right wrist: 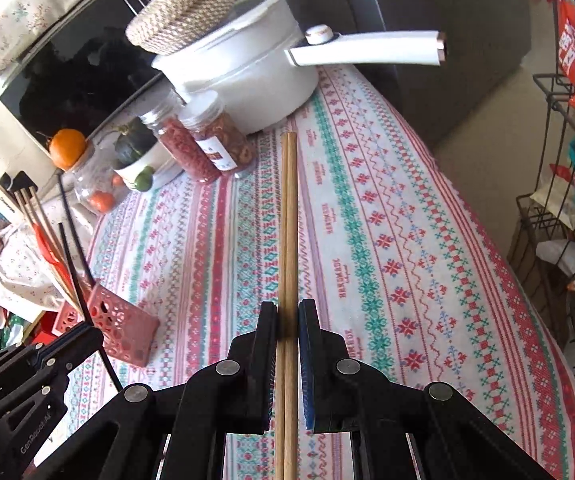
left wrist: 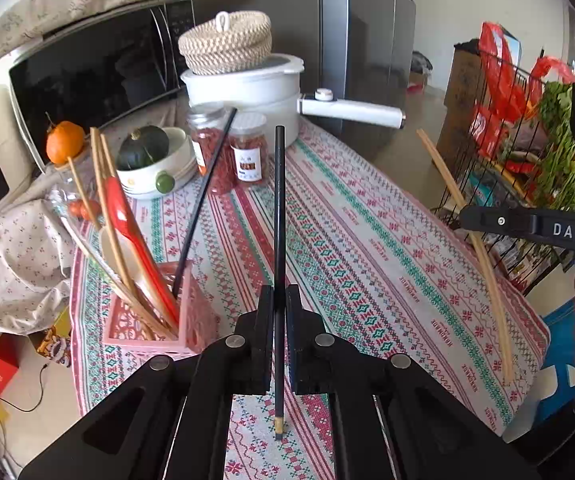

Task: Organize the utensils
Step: 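Drop the black chopstick into the pink basket with the left gripper while the right drops its wooden chopstick in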

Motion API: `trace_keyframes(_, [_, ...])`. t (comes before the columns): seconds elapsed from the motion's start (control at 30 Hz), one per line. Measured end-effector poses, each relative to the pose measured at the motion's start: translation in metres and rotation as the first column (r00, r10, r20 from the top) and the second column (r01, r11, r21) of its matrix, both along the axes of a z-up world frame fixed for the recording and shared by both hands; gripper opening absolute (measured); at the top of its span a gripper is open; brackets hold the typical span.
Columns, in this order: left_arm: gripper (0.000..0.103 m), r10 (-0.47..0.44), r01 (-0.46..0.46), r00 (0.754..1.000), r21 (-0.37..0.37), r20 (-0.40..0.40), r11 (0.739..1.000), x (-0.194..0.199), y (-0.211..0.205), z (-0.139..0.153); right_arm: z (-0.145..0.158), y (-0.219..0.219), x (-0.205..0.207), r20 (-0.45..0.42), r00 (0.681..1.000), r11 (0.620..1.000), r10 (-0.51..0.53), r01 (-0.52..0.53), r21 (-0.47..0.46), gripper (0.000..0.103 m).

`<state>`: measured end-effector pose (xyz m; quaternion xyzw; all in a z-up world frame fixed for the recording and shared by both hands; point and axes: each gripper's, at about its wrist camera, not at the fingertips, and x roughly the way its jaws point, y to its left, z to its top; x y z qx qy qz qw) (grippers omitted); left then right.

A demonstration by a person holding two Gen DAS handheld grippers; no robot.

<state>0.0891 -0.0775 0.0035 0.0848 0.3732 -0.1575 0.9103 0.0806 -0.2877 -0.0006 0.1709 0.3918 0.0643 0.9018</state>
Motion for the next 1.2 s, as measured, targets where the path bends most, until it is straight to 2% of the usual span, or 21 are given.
trace_keyframes(0.2, [0.005,0.057,-0.045,0.983,-0.073,0.174,0.996,-0.030,0.029,0.049,0.026,0.033,-0.011,0.129,0.991,0.999,0.040,-0.037,-0.024,0.008])
trace_keyframes(0.43, [0.005,0.146,-0.098,0.920,-0.147,0.365,0.984,-0.049,0.057,0.098,0.036,0.064,-0.005,0.200,0.977,0.997,0.073,-0.065,-0.043,0.008])
trace_keyframes(0.53, [0.005,0.173,-0.122,0.901,-0.149,0.397,0.981,-0.051,0.067,0.107,0.035,0.073,-0.001,0.204,0.975,0.996,0.087,-0.079,-0.048,0.008])
trace_keyframes(0.7, [0.005,0.207,-0.176,0.912,-0.117,0.355,0.977,-0.035,0.081,0.101,0.036,0.081,0.002,0.223,0.970,0.995,0.093,-0.086,-0.042,0.008])
trace_keyframes(0.9, [0.005,0.251,-0.235,0.940,-0.093,0.232,0.968,0.001,0.097,0.064,0.037,0.091,0.004,0.239,0.966,0.995,0.100,-0.091,-0.049,0.008])
trace_keyframes(1.1, [0.007,0.228,-0.222,0.969,-0.079,0.090,0.972,0.035,0.100,0.025,0.037,0.100,0.006,0.280,0.954,0.995,0.103,-0.094,-0.045,0.008])
trace_keyframes(1.13, [0.009,0.232,-0.227,0.970,-0.072,0.072,0.971,0.038,0.101,0.020,0.037,0.102,0.006,0.295,0.950,0.994,0.104,-0.096,-0.043,0.008])
trace_keyframes(1.2, [0.024,0.241,-0.237,0.970,-0.081,0.044,0.968,0.041,0.103,0.015,0.039,0.107,0.006,0.329,0.939,0.995,0.101,-0.092,-0.043,0.008])
